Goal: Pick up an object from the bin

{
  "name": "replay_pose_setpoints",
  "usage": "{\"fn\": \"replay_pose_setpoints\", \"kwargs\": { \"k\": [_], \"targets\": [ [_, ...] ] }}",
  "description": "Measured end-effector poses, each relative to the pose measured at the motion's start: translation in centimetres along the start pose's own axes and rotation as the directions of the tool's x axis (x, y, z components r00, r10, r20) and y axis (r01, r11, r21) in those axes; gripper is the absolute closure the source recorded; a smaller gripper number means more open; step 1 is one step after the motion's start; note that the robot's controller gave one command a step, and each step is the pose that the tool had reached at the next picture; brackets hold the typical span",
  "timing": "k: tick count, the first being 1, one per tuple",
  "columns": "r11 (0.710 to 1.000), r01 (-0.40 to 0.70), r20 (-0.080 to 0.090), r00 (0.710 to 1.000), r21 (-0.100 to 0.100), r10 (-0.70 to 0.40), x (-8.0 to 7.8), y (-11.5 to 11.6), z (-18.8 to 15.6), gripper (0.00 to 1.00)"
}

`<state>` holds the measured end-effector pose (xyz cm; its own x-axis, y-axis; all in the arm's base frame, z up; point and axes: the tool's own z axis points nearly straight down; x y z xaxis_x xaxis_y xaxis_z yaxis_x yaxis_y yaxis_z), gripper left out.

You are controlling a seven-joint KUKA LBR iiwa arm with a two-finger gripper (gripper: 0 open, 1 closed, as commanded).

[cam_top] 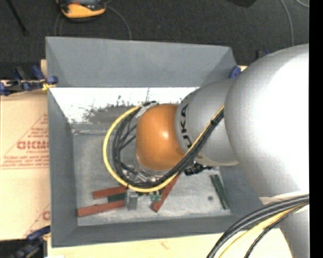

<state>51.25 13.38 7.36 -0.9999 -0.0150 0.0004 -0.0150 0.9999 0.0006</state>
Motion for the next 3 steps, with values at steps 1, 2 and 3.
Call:
{"fn": "replay_pose_setpoints", "kwargs": {
  "k": [1, 2, 3],
  "targets": [
    [1.000, -0.001, 0.000, 1.000, 0.000, 0.001, 0.0, 0.0, 0.0, 1.00],
    [1.000, -0.021, -0.001, 1.000, 0.000, 0.021, -0.9, 0.2, -3.8, 1.00],
    [1.000, 0.024, -0.002, 1.000, 0.002, -0.024, -0.3, 0.3, -9.7, 1.00]
  ]
}}
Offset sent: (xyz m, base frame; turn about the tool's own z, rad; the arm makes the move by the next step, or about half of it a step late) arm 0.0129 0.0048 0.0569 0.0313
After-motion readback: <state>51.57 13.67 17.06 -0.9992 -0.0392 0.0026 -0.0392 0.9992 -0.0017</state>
